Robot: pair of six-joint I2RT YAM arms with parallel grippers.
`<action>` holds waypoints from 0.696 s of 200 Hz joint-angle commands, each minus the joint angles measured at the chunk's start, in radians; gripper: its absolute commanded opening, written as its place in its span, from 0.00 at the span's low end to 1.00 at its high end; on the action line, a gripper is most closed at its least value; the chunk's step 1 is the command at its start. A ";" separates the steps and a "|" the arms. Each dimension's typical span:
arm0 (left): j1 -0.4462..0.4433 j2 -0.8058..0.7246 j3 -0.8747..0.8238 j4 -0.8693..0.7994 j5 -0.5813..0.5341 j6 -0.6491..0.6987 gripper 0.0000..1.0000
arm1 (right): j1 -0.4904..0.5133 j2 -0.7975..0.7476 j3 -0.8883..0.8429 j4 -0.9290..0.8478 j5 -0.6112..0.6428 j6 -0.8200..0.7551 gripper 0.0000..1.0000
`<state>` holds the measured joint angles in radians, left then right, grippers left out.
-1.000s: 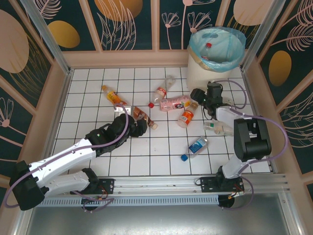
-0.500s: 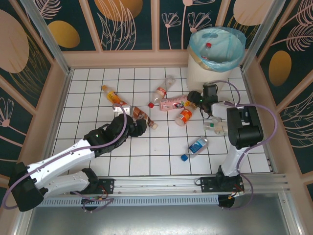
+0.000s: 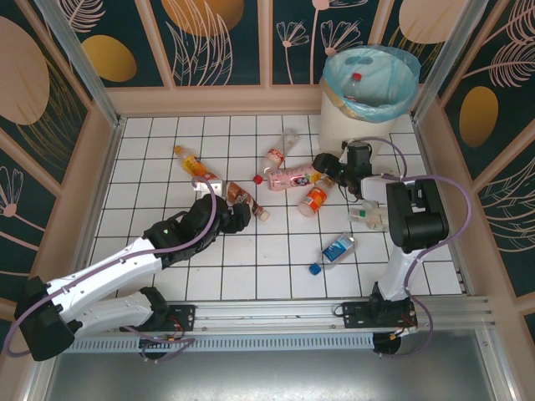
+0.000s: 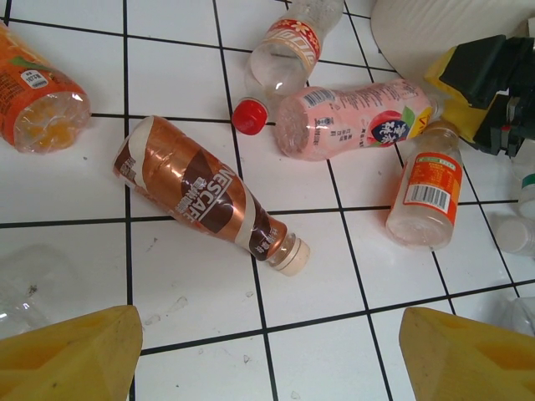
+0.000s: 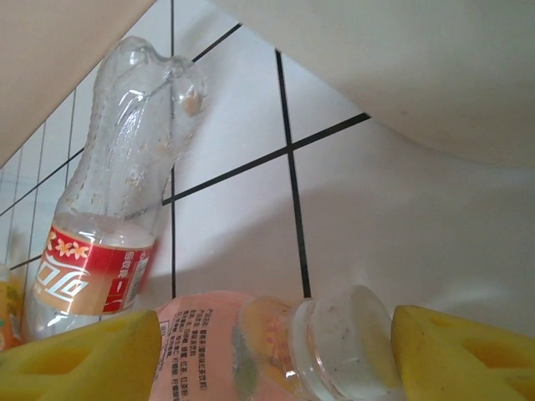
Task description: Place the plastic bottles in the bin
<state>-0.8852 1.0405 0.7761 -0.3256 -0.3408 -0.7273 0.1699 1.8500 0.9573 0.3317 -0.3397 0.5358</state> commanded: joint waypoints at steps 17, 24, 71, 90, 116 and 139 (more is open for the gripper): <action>0.000 -0.002 0.011 -0.006 0.009 -0.006 0.81 | -0.011 0.045 -0.004 0.060 -0.068 0.027 0.75; 0.001 0.000 0.011 -0.006 0.008 -0.006 0.81 | -0.012 0.051 0.001 0.057 -0.068 0.029 0.76; 0.000 0.017 0.015 0.002 0.014 -0.006 0.81 | -0.023 0.091 0.020 0.058 -0.098 0.036 0.77; 0.002 0.027 0.018 0.003 0.016 -0.003 0.81 | -0.027 0.106 0.030 0.060 -0.125 0.036 0.75; 0.001 0.040 0.021 0.009 0.025 -0.004 0.81 | -0.036 0.113 0.030 0.090 -0.171 0.048 0.72; 0.001 0.054 0.025 0.010 0.028 -0.003 0.80 | -0.045 0.111 0.013 0.133 -0.205 0.069 0.67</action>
<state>-0.8852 1.0801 0.7761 -0.3252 -0.3218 -0.7273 0.1406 1.9404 0.9707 0.4141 -0.4923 0.5797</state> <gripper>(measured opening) 0.807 0.691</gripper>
